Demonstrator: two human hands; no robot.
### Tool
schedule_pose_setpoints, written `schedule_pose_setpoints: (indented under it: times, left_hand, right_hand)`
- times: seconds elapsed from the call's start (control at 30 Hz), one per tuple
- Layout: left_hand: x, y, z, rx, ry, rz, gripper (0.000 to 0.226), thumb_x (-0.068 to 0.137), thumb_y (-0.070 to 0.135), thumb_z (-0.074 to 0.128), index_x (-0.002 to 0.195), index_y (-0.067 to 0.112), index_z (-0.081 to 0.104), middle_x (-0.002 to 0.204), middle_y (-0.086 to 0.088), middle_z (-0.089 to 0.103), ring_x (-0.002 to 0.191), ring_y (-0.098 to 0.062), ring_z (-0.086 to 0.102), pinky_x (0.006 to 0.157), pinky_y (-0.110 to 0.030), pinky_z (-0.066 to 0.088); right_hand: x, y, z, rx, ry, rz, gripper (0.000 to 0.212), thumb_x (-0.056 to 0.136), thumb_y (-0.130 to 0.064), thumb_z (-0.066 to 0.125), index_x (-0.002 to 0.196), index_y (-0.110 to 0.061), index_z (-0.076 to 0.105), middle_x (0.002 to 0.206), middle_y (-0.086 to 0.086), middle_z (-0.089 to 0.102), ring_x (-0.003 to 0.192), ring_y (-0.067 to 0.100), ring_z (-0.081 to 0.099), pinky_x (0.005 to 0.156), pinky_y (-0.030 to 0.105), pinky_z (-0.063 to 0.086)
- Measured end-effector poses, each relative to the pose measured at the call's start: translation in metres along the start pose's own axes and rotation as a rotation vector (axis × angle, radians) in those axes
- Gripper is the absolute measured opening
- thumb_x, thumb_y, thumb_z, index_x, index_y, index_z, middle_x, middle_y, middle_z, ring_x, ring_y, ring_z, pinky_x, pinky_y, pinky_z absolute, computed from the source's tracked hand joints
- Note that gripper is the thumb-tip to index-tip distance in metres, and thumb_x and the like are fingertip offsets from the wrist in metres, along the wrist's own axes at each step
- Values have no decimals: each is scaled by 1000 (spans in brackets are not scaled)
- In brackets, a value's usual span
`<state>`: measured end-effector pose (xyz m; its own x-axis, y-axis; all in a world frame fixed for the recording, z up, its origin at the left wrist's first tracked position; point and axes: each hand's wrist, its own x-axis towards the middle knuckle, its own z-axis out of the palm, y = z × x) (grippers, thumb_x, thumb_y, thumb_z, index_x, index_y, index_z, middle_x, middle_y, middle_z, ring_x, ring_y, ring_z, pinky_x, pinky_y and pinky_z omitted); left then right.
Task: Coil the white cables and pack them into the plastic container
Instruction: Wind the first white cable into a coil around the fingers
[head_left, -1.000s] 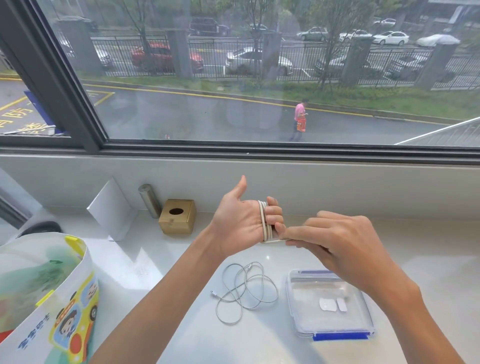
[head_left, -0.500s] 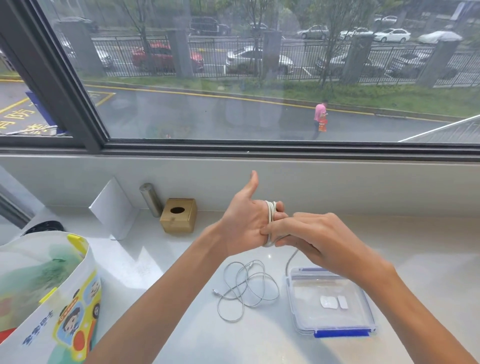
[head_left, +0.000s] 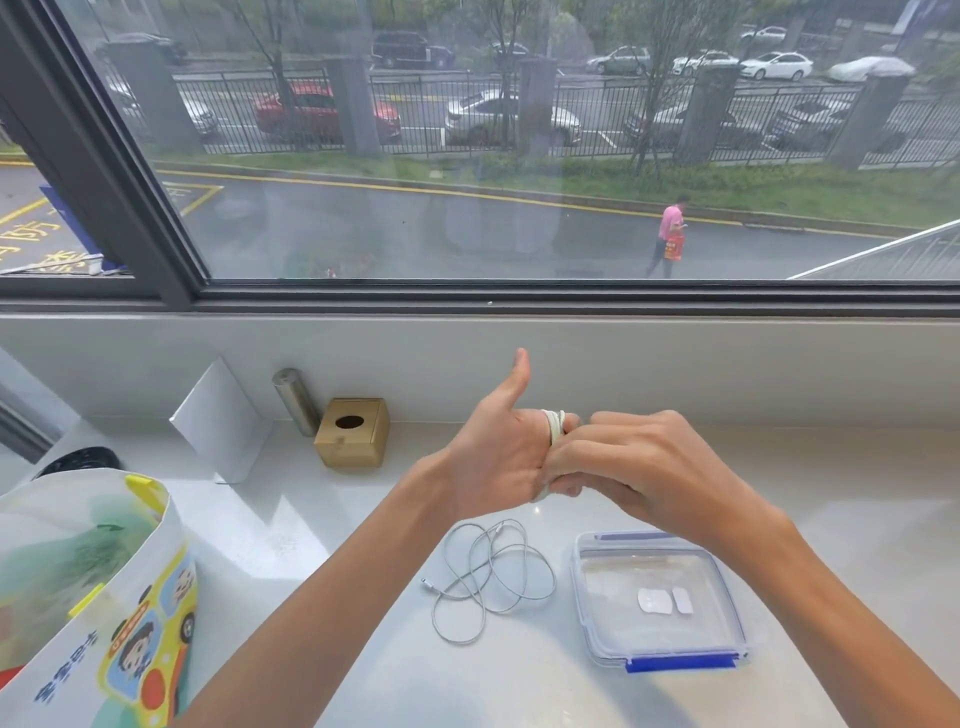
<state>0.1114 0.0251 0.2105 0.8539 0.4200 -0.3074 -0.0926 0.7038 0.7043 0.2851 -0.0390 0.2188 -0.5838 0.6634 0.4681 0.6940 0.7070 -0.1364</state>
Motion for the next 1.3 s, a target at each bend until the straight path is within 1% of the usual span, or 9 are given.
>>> schedule_pose_setpoints:
  times: [0.2,0.43,0.63,0.73,0.8,0.9,1.0,1.13,1.3]
  left_hand:
    - [-3,-3,12,53,-96,57,72,83,85,15,86,17,37,63,-2,38,63,-19,34,70,-33,35]
    - [-6,-1,18,103,-99,44,75,82,86,16,79,15,41,72,-3,34,63,-18,32,67,-31,34]
    - [-3,-11,29,128,-135,2,77,82,86,15,80,14,43,72,-3,33,62,-18,30,65,-30,35]
    - [-5,-8,27,81,-163,2,78,81,87,15,79,14,43,71,-3,33,60,-18,30,64,-30,35]
    - [-6,-4,22,2,-199,20,79,80,87,14,80,14,43,69,-2,33,60,-17,25,62,-30,34]
    - [-2,4,11,-154,-200,113,80,81,87,14,80,13,44,68,0,34,61,-16,24,61,-31,33]
    - [2,12,-5,-321,-118,214,77,84,85,18,79,13,45,68,0,32,62,-14,24,60,-29,35]
    - [4,18,-30,-490,0,322,72,88,80,19,78,14,45,70,2,29,59,-14,28,56,-28,37]
    - [12,5,-41,-466,104,267,69,89,78,21,78,14,45,70,1,29,59,-14,28,59,-28,33]
  right_hand:
    - [17,8,-24,189,107,21,33,99,-36,57,87,-17,81,85,-1,68,69,17,59,57,34,49]
    - [27,27,-50,294,48,89,21,87,-35,69,85,-18,82,83,-4,65,72,22,61,60,42,49]
    - [32,48,-42,400,62,117,11,81,-31,76,84,-21,80,83,-3,69,70,13,60,61,23,44]
    - [31,51,-15,646,87,282,2,80,-16,77,81,-18,76,78,-1,70,68,15,62,62,30,44]
    - [26,44,13,848,149,441,11,83,-5,71,80,-15,73,71,-9,71,66,2,62,62,19,45]
    - [16,17,61,1141,234,764,7,73,-22,65,68,-21,70,50,-12,61,46,-3,54,46,14,43]
    - [0,-8,102,1012,196,796,31,86,-43,59,65,-23,69,51,0,54,41,14,43,40,23,35]
    - [-19,-35,118,909,-46,728,24,104,-44,44,118,-42,63,67,-6,60,49,9,48,48,20,41]
    - [-15,-44,74,297,-183,496,33,105,-47,36,122,-33,60,77,-15,63,76,11,61,71,29,50]
